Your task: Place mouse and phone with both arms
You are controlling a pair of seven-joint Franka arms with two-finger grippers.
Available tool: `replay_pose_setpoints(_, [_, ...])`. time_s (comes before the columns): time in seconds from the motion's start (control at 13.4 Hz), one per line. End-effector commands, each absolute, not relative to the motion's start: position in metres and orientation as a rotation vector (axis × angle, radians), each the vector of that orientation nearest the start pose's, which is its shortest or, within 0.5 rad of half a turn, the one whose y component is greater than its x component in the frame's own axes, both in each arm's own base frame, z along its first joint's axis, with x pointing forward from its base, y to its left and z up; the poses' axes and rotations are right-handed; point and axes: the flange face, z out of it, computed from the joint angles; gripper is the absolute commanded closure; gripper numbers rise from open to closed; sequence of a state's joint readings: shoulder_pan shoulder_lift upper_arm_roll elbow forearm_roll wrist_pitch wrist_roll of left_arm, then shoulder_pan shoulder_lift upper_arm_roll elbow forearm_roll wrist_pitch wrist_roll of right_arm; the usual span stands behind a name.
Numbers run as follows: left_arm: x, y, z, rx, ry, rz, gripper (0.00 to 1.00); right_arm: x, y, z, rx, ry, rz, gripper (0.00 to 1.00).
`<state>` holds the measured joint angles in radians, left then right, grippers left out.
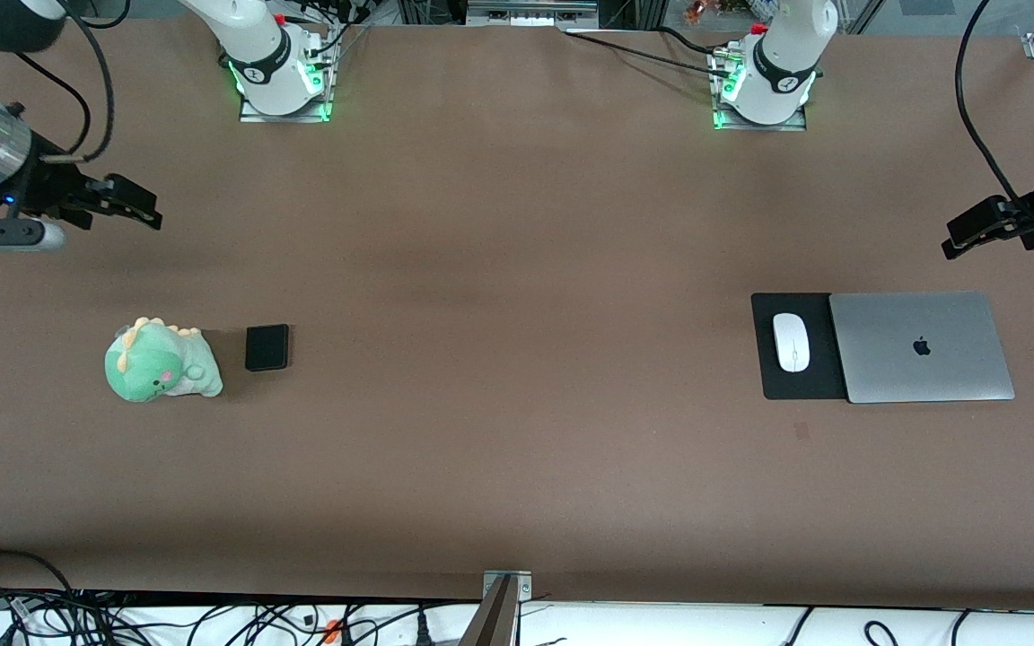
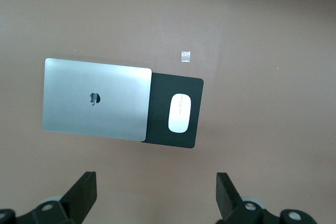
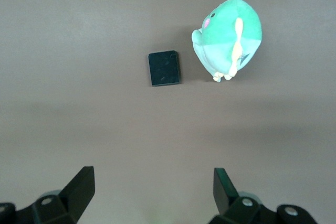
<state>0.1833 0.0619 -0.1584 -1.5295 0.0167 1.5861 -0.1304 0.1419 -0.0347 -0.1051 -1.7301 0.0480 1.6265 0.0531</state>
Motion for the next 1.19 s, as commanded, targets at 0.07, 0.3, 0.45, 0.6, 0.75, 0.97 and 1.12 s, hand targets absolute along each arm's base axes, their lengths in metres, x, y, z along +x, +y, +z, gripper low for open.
replay_pose_setpoints(0.07, [0.576,0.020,0.618,-3.135,-0.256,0.008,0.00,0.542,0.014,0.608,-3.092,0.040,0.121,0.00])
replay_pose_setpoints(0.3, [0.576,0.020,0.618,-3.135,-0.254,0.008,0.00,0.540,0.010,0.611,-3.091,0.051,0.116,0.00])
replay_pose_setpoints(0.45, [0.576,0.020,0.618,-3.135,-0.254,0.008,0.00,0.541,0.005,0.615,-3.092,0.060,0.097,0.00])
replay_pose_setpoints(0.6, [0.576,0.020,0.618,-3.135,-0.256,0.008,0.00,0.550,-0.006,0.630,-3.103,0.082,0.032,0.00])
replay_pose_setpoints(0.75, [0.576,0.020,0.618,-3.135,-0.256,0.008,0.00,0.558,-0.007,0.637,-3.111,0.077,-0.002,0.00])
replay_pose_setpoints(0.97, [0.577,0.020,0.617,-3.135,-0.259,0.013,0.00,0.558,-0.004,0.640,-3.137,0.081,-0.015,0.00])
replay_pose_setpoints(1.12, [0.577,0.020,0.617,-3.135,-0.256,0.013,0.00,0.558,-0.003,0.640,-3.137,0.079,-0.015,0.00])
